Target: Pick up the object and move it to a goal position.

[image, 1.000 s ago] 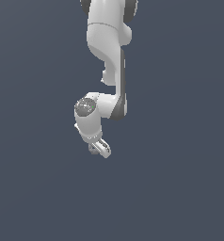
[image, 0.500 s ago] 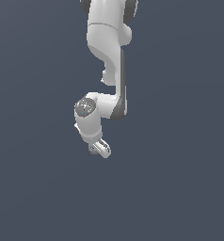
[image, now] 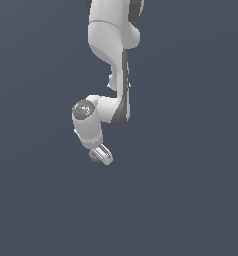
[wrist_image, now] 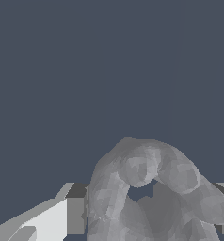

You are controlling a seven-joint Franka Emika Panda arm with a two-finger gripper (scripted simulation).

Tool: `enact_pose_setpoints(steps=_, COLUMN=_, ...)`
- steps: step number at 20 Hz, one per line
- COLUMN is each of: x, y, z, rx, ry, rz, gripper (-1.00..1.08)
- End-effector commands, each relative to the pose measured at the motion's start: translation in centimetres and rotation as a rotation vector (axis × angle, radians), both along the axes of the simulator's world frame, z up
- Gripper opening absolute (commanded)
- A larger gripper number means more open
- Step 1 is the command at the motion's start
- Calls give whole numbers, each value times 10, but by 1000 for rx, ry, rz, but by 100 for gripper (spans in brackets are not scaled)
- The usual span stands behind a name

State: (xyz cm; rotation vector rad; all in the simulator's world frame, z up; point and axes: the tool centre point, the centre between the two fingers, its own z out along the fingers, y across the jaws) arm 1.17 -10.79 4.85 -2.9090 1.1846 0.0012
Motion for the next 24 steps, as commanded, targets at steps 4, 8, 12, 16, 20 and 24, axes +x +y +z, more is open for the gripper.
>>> enact_pose_setpoints(steps=4, x=-20, y=-44, z=14, rx=0, ry=-1, rz=-2, gripper=-100)
enact_pose_setpoints(steps=8, x=-37, y=-83, z=25, rx=0, ry=-1, rz=-2, gripper=-100)
enact_pose_setpoints(steps=12, x=-50, y=-114, z=35, rx=0, ry=-1, rz=-2, gripper=-100)
enact_pose_setpoints(steps=16, x=-57, y=-133, z=40, rx=-1, ry=-1, rz=-2, gripper=-100)
enact_pose_setpoints(steps=20, x=-59, y=-139, z=42, rx=-1, ry=-1, rz=-2, gripper=-100)
enact_pose_setpoints(steps=24, x=-56, y=-136, z=41, rx=-1, ry=-1, rz=-2, gripper=-100)
